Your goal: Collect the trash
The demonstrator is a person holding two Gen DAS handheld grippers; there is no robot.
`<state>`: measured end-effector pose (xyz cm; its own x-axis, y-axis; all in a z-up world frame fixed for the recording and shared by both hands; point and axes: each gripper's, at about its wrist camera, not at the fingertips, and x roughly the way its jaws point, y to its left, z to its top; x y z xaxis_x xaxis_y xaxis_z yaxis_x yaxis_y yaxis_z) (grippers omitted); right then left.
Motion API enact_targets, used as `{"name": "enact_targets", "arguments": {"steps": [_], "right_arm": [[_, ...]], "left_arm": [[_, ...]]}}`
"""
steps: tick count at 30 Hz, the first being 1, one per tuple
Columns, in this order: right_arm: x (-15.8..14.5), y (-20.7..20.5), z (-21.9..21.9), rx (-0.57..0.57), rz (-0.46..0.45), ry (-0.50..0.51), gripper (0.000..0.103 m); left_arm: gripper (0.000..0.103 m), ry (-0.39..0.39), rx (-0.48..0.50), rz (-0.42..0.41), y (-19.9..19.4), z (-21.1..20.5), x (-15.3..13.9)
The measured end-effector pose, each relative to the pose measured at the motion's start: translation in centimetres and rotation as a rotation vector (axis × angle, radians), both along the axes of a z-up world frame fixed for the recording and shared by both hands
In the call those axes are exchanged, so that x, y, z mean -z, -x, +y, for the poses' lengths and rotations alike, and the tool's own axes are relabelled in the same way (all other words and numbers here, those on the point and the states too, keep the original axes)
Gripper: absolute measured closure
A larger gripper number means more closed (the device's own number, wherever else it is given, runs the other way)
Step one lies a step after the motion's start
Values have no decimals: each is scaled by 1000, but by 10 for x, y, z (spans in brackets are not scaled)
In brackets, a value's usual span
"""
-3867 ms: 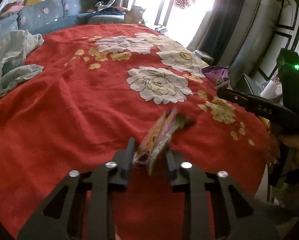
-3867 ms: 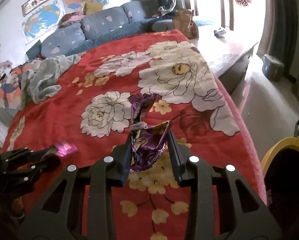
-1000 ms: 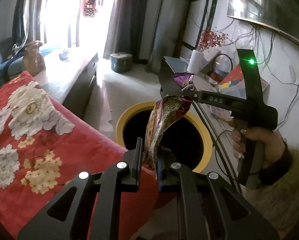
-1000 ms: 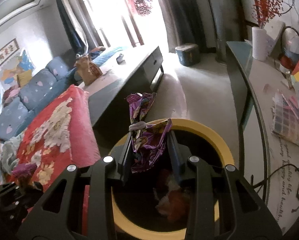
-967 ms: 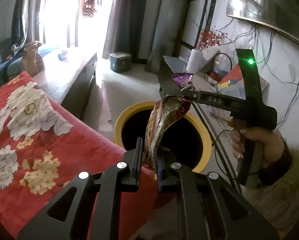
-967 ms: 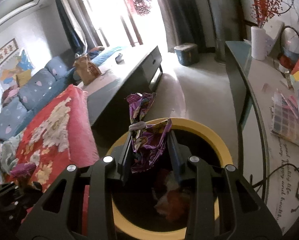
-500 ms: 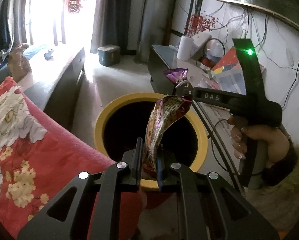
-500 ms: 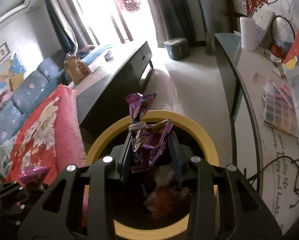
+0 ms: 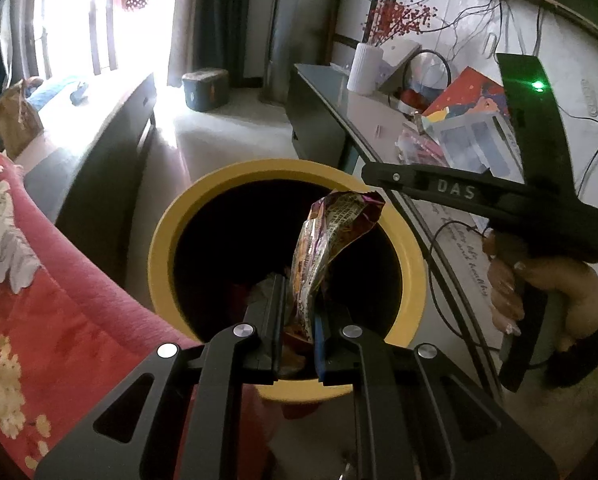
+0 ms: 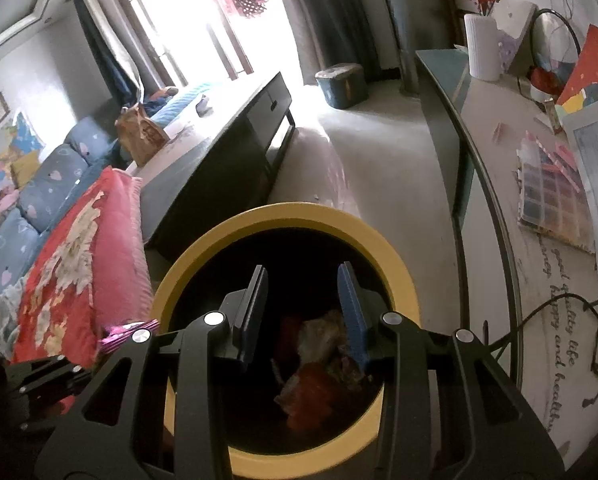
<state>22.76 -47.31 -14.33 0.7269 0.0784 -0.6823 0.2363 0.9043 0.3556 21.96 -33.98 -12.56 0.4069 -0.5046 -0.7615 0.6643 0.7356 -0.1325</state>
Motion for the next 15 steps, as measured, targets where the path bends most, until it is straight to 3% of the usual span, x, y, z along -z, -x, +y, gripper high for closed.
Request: {"name": "enact_targets", "arguments": {"steps": [3, 10, 15], "right_arm": [[1, 2, -2, 10, 1, -10, 73], [-9, 12, -9, 28, -28, -6, 58], [-18, 19, -10, 37, -50, 1, 40]], "left_arm": [[90, -9, 0, 4, -4, -4, 5], [44, 8, -26, 6, -12, -1, 4], [23, 28, -62, 1, -15, 8, -4]]}}
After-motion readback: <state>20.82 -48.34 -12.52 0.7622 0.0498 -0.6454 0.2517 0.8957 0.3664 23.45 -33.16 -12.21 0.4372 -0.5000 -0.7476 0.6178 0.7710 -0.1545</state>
